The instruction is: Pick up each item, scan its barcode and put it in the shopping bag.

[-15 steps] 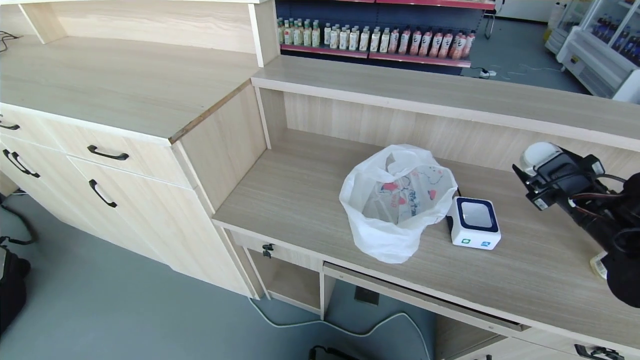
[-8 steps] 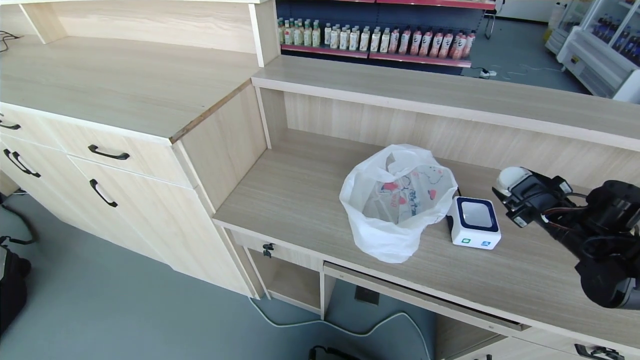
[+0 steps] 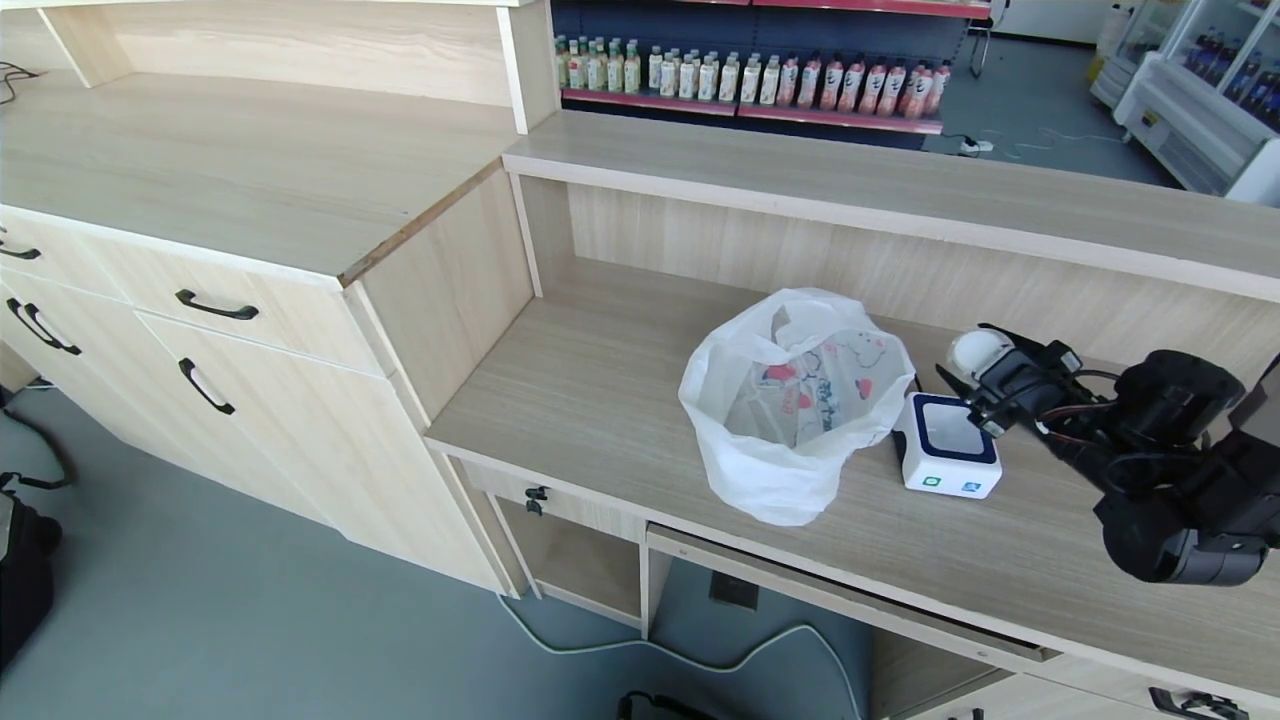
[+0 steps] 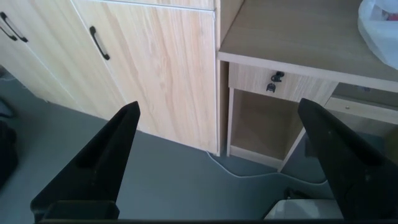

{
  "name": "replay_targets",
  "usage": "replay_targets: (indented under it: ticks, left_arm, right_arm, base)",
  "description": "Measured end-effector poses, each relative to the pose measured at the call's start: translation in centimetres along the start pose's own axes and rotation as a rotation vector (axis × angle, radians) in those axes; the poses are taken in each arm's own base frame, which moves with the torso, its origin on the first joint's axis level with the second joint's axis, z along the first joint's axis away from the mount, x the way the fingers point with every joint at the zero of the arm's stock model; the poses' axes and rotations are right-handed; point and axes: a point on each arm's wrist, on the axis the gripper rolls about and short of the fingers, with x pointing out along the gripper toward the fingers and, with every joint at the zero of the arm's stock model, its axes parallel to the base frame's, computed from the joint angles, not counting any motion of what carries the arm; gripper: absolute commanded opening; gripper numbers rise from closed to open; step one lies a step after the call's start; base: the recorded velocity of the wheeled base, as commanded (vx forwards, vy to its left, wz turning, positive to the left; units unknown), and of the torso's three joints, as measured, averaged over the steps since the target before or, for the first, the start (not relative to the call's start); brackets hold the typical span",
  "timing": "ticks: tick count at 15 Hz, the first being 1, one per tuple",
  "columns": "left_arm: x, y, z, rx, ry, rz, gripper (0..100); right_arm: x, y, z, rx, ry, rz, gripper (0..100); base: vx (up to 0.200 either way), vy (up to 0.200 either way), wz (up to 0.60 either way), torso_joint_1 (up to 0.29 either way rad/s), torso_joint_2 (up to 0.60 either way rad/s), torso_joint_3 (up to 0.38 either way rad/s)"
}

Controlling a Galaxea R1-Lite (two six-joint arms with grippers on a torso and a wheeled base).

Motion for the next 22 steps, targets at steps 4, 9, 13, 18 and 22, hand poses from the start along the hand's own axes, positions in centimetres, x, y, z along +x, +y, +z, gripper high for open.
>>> replay_targets:
  ticks: [4, 9, 13, 18, 22]
  left_arm:
    - [0.0, 0.0, 0.0, 0.000, 0.000, 0.000, 100]
    - [0.0, 0.0, 0.0, 0.000, 0.000, 0.000, 100]
    - [0.0, 0.0, 0.0, 0.000, 0.000, 0.000, 100]
    - [0.0, 0.0, 0.0, 0.000, 0.000, 0.000, 100]
    - [0.0, 0.0, 0.0, 0.000, 0.000, 0.000, 100]
  right_arm:
    - [0.8, 1.8, 0.1, 0.018, -0.050, 0.066, 0]
    - [1.2, 2.8, 0.1, 0.025, -0.064, 0.087, 0]
    - [1.2, 2.7, -0.1, 0.032, -0.060, 0.086, 0]
    - [0.4, -0.6, 2.7, 0.181, -0.092, 0.039, 0]
    - [-4.4, -4.9, 5.9, 0.619, 0.054, -0.137, 0]
  base:
    - [0.000, 0.000, 0.00, 0.000, 0.00, 0.000]
    - [0.000, 0.000, 0.00, 0.000, 0.00, 0.000]
    - [0.000, 0.000, 0.00, 0.000, 0.00, 0.000]
    - [0.000, 0.000, 0.00, 0.000, 0.00, 0.000]
    - [0.000, 0.000, 0.00, 0.000, 0.00, 0.000]
